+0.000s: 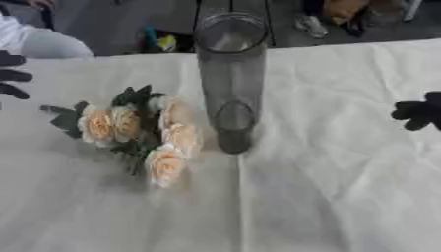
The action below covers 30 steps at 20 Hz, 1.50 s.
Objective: Arrange flowers into the vase.
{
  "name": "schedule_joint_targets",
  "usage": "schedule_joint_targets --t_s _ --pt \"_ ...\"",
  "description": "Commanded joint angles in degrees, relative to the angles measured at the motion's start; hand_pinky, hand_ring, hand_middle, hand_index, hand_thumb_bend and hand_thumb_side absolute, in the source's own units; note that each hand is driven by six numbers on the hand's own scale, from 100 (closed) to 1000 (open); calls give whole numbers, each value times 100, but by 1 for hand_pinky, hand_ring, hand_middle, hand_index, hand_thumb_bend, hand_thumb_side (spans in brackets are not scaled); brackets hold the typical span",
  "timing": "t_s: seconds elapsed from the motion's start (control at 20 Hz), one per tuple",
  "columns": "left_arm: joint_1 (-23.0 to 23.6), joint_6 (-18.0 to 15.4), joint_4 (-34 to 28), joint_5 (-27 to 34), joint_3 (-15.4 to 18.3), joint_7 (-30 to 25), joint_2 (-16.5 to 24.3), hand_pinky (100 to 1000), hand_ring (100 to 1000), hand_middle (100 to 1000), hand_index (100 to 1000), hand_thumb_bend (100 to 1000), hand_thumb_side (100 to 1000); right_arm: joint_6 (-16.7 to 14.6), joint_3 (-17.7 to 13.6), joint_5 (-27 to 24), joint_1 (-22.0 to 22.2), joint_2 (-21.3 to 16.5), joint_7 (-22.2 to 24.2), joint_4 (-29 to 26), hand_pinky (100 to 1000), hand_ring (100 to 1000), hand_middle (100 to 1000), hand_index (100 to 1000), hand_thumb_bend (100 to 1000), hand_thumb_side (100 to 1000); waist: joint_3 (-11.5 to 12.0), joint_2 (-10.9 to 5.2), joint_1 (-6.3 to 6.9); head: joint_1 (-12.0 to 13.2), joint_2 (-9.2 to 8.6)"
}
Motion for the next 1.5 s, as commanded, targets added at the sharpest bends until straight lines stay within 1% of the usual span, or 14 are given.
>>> schedule_joint_targets --t_s 0.05,0.2,0.25,0.3,0.5,0.55,0.75,0.9,1.0,1.05,1.15,1.25,1.4,1.5 --pt "19 314 -105 -194 156 -157 612 651 784 837 977 100 865 -26 15 -49 -20 -142 21 -108 808 692 550 820 100 1000 -16 -4 52 9 -94" --pt "-10 555 -36 -318 145 -319 928 671 794 850 991 100 830 -34 31 -45 -19 -147 48 -108 808 692 550 820 100 1000 -40 4 58 24 -107" --pt "-35 592 29 -412 140 -381 1044 690 803 862 1000 100 781 -41 36 -45 -18 -150 57 -108 808 692 550 820 100 1000 -48 7 59 28 -109" --pt "-63 606 108 -530 130 -439 1149 697 806 866 1000 100 766 -48 41 -44 -18 -154 65 -108 808 692 550 820 100 1000 -55 9 60 34 -111" --pt "-160 557 370 -925 84 -555 1374 713 814 876 1000 100 734 -62 54 -40 -17 -158 89 -108 808 692 549 819 100 1000 -72 22 61 46 -118" --pt "-190 549 470 -1036 68 -609 1481 741 829 894 1000 100 704 -77 61 -38 -18 -166 99 -108 808 692 550 820 100 1000 -85 30 61 45 -126" --pt "-392 439 902 -1363 34 -753 1769 759 836 905 1000 113 673 -126 85 -41 -15 -187 135 -108 807 692 549 818 100 1000 -118 46 52 45 -161" --pt "-525 327 1187 -1509 36 -807 1938 776 842 913 1000 234 670 -147 98 -40 -7 -201 162 -108 808 692 549 818 100 1000 -133 50 56 39 -190" --pt "-592 230 1341 -1593 41 -855 2033 784 845 917 1000 312 706 -156 107 -36 -2 -208 182 -108 808 692 548 818 100 1000 -141 55 60 35 -202" --pt "-624 178 1410 -1626 45 -889 2081 788 845 918 1000 370 725 -158 111 -31 1 -210 193 -108 808 692 548 818 100 1000 -143 56 62 37 -205" --pt "-676 73 1522 -1670 52 -982 2160 794 845 918 1000 451 738 -163 117 -20 9 -213 213 -108 809 692 548 818 100 1000 -145 61 66 47 -208" --pt "-717 -41 1597 -1692 48 -1150 2235 801 848 924 1000 525 735 -164 121 -8 17 -212 230 -108 809 692 547 818 100 1000 -146 65 70 56 -198" --pt "-767 -187 1648 -1679 52 -1475 2341 814 851 927 1000 717 763 -170 126 6 29 -215 247 -108 809 692 547 818 100 1000 -142 63 76 56 -184" --pt "-817 -230 1657 -1670 79 -1691 2406 822 854 929 1000 763 764 -167 130 10 38 -218 253 -108 810 692 547 818 100 1000 -138 57 83 59 -166"
